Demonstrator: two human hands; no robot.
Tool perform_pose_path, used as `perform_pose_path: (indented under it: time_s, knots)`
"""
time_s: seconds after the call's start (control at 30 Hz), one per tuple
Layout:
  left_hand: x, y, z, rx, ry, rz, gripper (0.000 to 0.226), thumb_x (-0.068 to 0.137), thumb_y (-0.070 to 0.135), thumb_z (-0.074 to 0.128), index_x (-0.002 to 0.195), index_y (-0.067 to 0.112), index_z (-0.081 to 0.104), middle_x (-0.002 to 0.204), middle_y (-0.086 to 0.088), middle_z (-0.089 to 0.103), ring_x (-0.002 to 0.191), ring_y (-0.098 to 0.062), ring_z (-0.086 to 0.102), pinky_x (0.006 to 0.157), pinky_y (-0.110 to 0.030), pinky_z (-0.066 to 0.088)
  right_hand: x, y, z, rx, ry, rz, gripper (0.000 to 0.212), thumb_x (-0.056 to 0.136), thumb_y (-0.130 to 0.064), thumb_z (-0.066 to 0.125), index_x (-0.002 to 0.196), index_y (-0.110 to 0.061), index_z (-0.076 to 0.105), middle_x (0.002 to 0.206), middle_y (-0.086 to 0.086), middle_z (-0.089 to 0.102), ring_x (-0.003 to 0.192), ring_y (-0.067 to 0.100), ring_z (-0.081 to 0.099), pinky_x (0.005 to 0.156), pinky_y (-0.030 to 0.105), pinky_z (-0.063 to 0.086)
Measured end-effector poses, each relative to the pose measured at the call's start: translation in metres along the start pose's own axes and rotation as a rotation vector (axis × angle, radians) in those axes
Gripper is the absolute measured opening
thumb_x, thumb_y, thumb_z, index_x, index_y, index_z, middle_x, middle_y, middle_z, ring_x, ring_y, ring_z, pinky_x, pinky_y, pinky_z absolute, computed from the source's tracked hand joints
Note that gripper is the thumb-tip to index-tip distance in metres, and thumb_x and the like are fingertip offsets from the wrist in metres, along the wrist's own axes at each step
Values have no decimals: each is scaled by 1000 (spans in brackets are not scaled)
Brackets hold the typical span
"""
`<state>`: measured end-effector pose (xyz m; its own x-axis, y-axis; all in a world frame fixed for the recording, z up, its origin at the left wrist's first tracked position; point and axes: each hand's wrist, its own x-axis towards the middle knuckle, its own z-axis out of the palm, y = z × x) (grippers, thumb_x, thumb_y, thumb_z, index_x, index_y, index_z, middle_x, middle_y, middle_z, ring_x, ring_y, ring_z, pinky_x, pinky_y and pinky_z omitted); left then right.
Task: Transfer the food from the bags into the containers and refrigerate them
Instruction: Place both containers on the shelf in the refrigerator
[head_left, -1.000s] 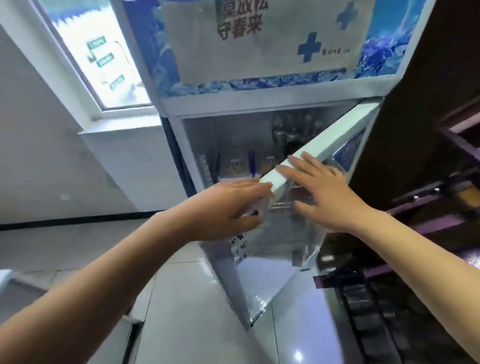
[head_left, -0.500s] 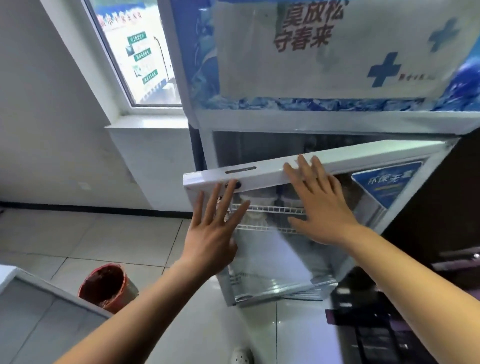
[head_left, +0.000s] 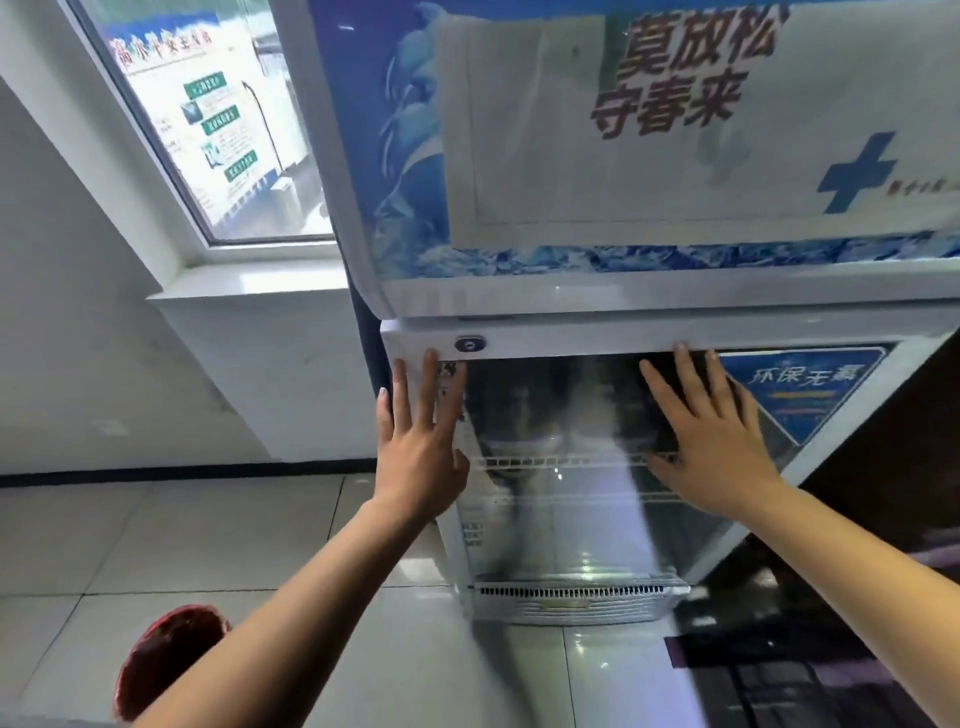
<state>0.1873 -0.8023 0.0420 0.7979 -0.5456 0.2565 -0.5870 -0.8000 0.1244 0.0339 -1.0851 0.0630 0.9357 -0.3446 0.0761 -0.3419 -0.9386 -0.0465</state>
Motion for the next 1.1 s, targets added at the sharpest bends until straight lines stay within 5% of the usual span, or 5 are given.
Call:
perform_pose_path:
  time_s: [0.33, 0.6, 0.93, 1.1]
  knots:
    - [8, -3, 22, -10, 53, 77, 107, 76, 25, 74, 159, 31, 7, 164, -15, -22, 144, -49, -27, 115, -67, 12, -1, -6, 2, 57, 17, 27, 103, 87, -44, 62, 152, -45, -18, 158, -6, -38, 148, 27, -28, 121, 52, -3]
    - [-7, -3, 4, -233, 96, 77, 94, 82, 21, 74, 157, 35, 20, 167, -6, -11, 152, -35, -16, 120, -60, 13, -21, -24, 10, 257, -88, -66, 81, 93, -46, 56, 154, -46, 3, 167, -7, -5, 151, 17, -19, 120, 46, -1]
    - [-131, 26, -51, -681, -15, -567, 61, 90, 43, 67, 144, 47, 38, 160, 15, 23, 151, -10, 16, 120, -32, 18, -31, -89, 10, 526, -386, -351, 56, 88, -58, 55, 141, -43, 46, 159, -11, 31, 152, 13, 11, 121, 35, 13]
    - [-216, 43, -69, -544, -47, -887, 71, 84, 65, 57, 148, 53, 27, 162, 21, 17, 151, -3, 8, 124, -41, 17, -36, -126, 11, 609, -521, -607, 56, 86, -58, 58, 138, -44, 48, 153, -14, 39, 146, 8, 26, 117, 28, 23]
